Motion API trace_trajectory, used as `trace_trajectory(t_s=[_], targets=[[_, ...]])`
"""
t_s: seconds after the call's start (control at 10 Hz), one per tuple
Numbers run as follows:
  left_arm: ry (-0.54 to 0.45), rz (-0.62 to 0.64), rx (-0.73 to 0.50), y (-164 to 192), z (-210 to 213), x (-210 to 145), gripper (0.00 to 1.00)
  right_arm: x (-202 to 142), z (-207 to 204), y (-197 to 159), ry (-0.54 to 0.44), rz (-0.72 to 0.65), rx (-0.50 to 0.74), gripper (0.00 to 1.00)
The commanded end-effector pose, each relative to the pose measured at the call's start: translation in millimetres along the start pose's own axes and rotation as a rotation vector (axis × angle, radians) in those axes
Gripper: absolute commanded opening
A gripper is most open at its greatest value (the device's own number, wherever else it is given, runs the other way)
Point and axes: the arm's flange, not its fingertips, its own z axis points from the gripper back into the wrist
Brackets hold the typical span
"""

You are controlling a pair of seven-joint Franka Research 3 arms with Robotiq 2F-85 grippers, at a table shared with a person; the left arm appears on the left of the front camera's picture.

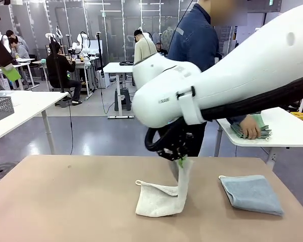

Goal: Fold the towels and place them in the basket.
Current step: When a person lays out a Towel with hook on the table, fold it in half twice.

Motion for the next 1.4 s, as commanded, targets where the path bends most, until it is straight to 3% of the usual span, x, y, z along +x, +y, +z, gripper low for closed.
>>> trace_trajectory(t_s=[0.0, 0.8, 1.0, 1.1, 1.2, 1.3], targets=[[0.012, 0.011, -0.005, -1, 3, -1, 1.00, 14, -2, 26, -0.012, 0.039, -0.049, 0.00], [0.012, 0.011, -0.005, -1, 3, -1, 1.00, 36, -48, 97, 0.065, 0.035, -0.037, 0.00], [0.012, 0.011, -0.005, -1, 3, -1, 1.00, 43, -63, 107, 0.048, 0.004, 0.040, 0.00], [0.012, 0.011, -0.005, -1, 3, -1, 1.00, 42, -68, 112, 0.055, 0.009, 0.042, 0.14], [0.012, 0.011, -0.005, -1, 3, -1, 1.00, 41, -70, 114, 0.062, -0.001, 0.045, 0.40], [0.012, 0.011, -0.005, -1, 3, -1, 1.00, 40, -69, 113, 0.051, -0.008, 0.057, 0.49]])
